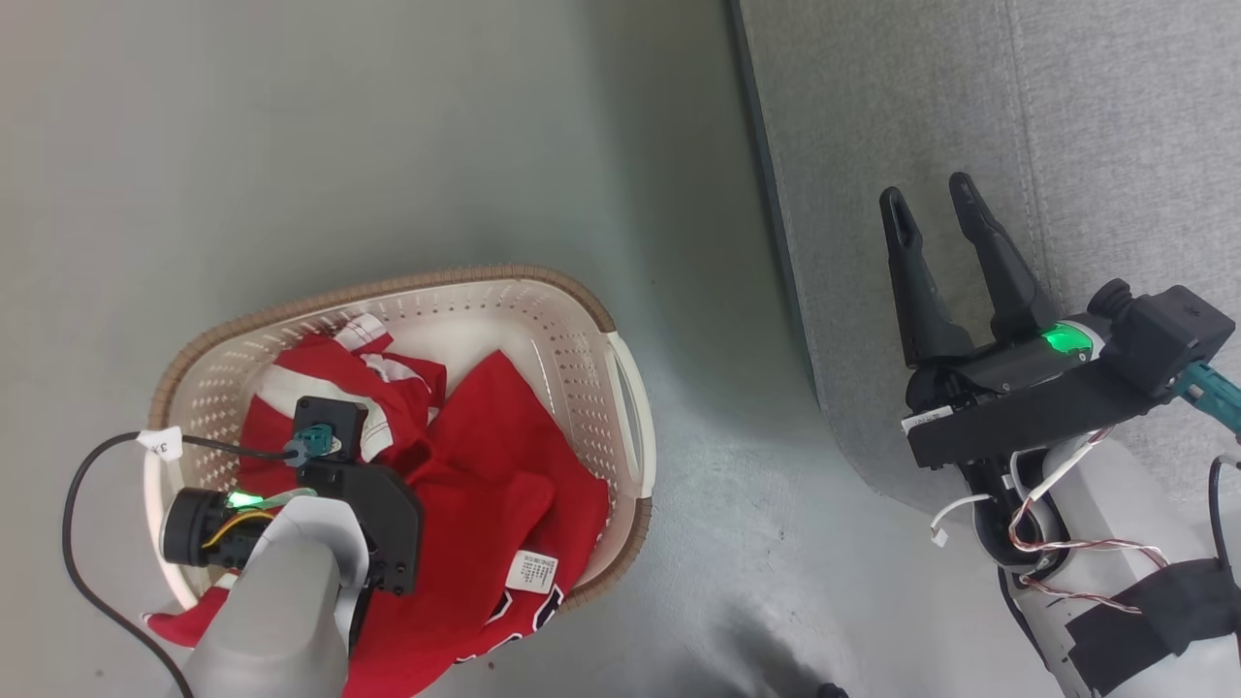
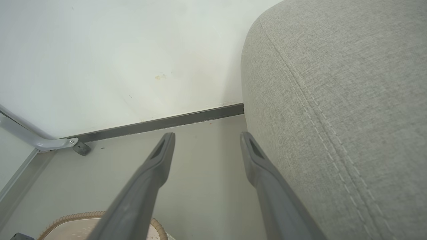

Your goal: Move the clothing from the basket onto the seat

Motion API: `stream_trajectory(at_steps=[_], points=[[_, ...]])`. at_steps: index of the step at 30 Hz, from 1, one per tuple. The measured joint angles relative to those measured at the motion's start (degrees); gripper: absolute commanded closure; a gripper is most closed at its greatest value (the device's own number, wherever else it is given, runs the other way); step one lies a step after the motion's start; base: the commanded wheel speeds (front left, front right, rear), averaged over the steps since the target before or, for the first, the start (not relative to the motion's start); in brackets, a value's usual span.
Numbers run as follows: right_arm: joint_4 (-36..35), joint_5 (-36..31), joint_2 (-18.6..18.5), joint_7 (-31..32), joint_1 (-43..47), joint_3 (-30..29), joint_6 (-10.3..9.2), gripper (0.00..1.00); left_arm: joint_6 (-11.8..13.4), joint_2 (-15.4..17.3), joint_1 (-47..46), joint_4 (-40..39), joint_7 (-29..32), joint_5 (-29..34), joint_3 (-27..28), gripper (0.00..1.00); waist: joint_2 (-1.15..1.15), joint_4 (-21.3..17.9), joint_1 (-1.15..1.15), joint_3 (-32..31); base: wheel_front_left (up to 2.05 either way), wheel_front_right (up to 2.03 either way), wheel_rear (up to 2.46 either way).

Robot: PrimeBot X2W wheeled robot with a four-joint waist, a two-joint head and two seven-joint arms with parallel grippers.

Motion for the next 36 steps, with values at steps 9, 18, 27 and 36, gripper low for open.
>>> stream_trajectory(at_steps=[9,18,27,36], points=[[2.24,0.48,-1.08,0.00,0.15,-0.08,0.00,0.00,-2.71,-0.86,0.54,0.16,-4.30,-1.26,0.02,1.00,0.00,1.06,0.00,-4.25,0.00,0.00,0.00],[4.03,1.04,-2.25,0.00,0.92,-0.35,0.00,0.00,-4.69,-1.54,2.86,-0.19,-8.06,-2.11,-0.91,1.00,0.00,2.98,0.00,-9.68,0.00,0.00,0.00],[6.13,2.47,-2.76,0.01,2.81,-0.58,0.00,0.00,-5.71,-1.65,5.94,-2.10,-9.93,-6.57,-1.10,1.00,0.00,5.40,-0.01,-15.89,0.00,0.00,0.00],[7.68,3.03,-2.79,0.00,5.58,-0.05,0.00,0.00,-6.15,-1.70,9.63,-5.47,-10.59,-10.91,-2.85,1.00,-0.01,7.58,-0.01,-22.65,0.00,0.00,0.00]])
